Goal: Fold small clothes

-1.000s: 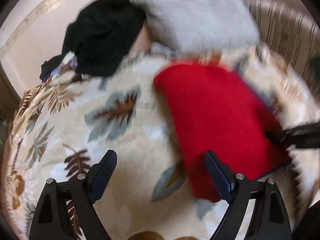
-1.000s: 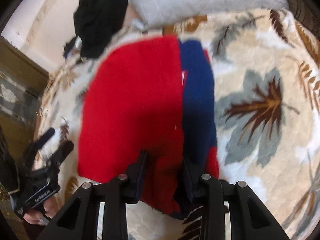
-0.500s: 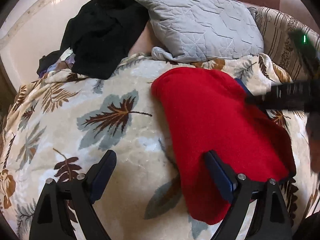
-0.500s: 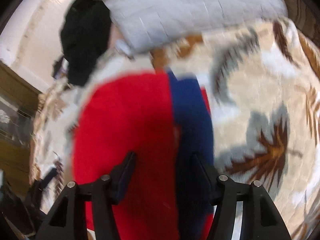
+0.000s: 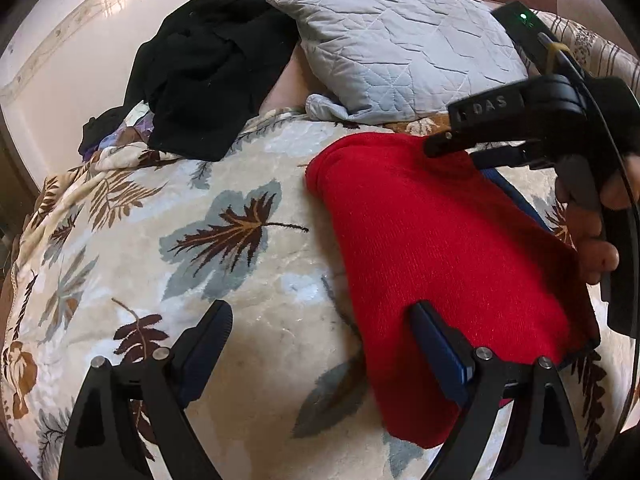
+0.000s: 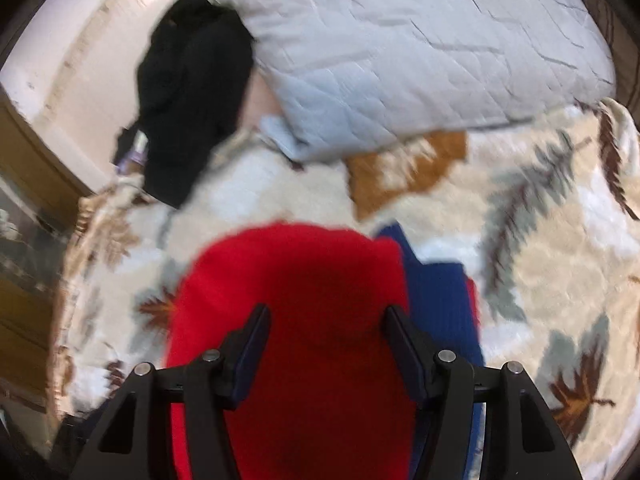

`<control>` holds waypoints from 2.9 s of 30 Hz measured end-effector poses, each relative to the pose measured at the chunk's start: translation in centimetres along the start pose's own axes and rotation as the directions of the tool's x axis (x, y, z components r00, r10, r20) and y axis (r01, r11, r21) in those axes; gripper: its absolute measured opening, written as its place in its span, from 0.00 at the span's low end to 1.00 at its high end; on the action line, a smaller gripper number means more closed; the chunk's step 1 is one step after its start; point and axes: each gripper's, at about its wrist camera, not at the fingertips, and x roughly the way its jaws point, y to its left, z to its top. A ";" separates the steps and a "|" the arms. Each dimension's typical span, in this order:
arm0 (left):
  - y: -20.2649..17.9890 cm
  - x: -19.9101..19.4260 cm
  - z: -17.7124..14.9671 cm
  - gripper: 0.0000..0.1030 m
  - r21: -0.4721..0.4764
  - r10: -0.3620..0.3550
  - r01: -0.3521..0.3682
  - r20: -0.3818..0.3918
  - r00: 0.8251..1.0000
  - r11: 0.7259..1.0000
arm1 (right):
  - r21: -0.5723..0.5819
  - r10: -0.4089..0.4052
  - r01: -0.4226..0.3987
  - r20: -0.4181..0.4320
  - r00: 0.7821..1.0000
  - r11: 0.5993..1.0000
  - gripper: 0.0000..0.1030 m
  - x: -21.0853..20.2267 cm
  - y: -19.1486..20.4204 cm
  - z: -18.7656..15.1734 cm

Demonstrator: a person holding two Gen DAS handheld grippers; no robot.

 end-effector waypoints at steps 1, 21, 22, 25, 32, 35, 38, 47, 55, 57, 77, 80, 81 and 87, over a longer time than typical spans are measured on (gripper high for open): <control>0.0 -0.1 -0.1 0.89 0.004 0.005 -0.005 0.003 1.000 1.000 | -0.003 0.001 -0.001 -0.021 1.000 1.000 0.61 0.7 0.2 -0.1; 0.8 -1.9 0.2 0.89 -0.011 0.014 -0.013 0.042 0.999 1.000 | 0.142 0.066 -0.063 -0.018 0.998 0.988 0.67 -7.0 -6.3 -7.1; 1.1 -2.0 0.3 0.89 -0.029 0.001 0.001 0.047 0.999 1.000 | 0.157 0.078 -0.074 -0.022 0.997 0.985 0.67 -7.0 -7.1 -7.3; 2.1 -1.8 0.6 0.89 -0.091 -0.068 0.071 0.037 0.997 0.993 | 0.195 0.125 -0.117 -0.029 0.992 0.974 0.67 -6.6 -8.8 -7.5; 3.4 0.4 0.9 0.89 -0.229 -0.207 0.199 -0.012 0.978 0.953 | 0.208 0.221 -0.197 -0.100 0.970 0.958 0.69 -4.3 -10.3 -8.4; 3.2 1.3 0.9 0.89 -0.262 -0.328 0.311 -0.025 0.944 0.914 | 0.222 0.255 -0.227 -0.108 0.961 0.948 0.72 -3.3 -10.9 -8.7; 2.5 2.6 0.6 0.89 -0.279 -0.418 0.386 -0.061 0.907 0.879 | 0.283 0.347 -0.311 -0.085 0.934 0.907 0.74 -2.1 -11.9 -8.9; 0.5 4.1 0.8 0.89 -0.297 -0.522 0.482 -0.067 0.850 0.824 | 0.273 0.436 -0.412 -0.029 0.900 0.869 0.77 0.4 -9.9 -7.7; 0.6 3.8 1.0 0.62 -0.293 -0.519 0.488 -0.032 0.854 0.822 | 0.120 0.321 -0.318 -0.012 0.947 0.941 0.52 -0.3 -5.8 -7.4; 0.5 3.2 1.1 0.54 -0.273 -0.510 0.489 -0.008 0.860 0.828 | 0.087 0.290 -0.289 0.002 0.957 0.954 0.48 -1.1 -5.1 -7.3; 1.1 -8.3 -0.1 0.47 -0.114 -0.404 0.419 0.136 0.905 0.901 | -0.057 0.304 -0.298 0.184 0.935 0.953 0.45 -10.7 0.7 -10.7; 1.2 -10.3 -1.4 0.47 -0.100 -0.389 0.404 0.140 0.911 0.909 | -0.070 0.315 -0.308 0.193 0.929 0.949 0.45 -12.0 1.6 -12.1; 1.2 -10.9 -2.0 0.47 -0.096 -0.382 0.397 0.143 0.913 0.913 | -0.073 0.324 -0.315 0.193 0.926 0.946 0.45 -12.4 1.9 -12.8; 0.5 -12.3 -5.6 0.47 -0.099 -0.338 0.349 0.116 0.934 0.932 | -0.082 0.324 -0.315 0.143 0.935 0.945 0.45 -12.2 2.6 -16.0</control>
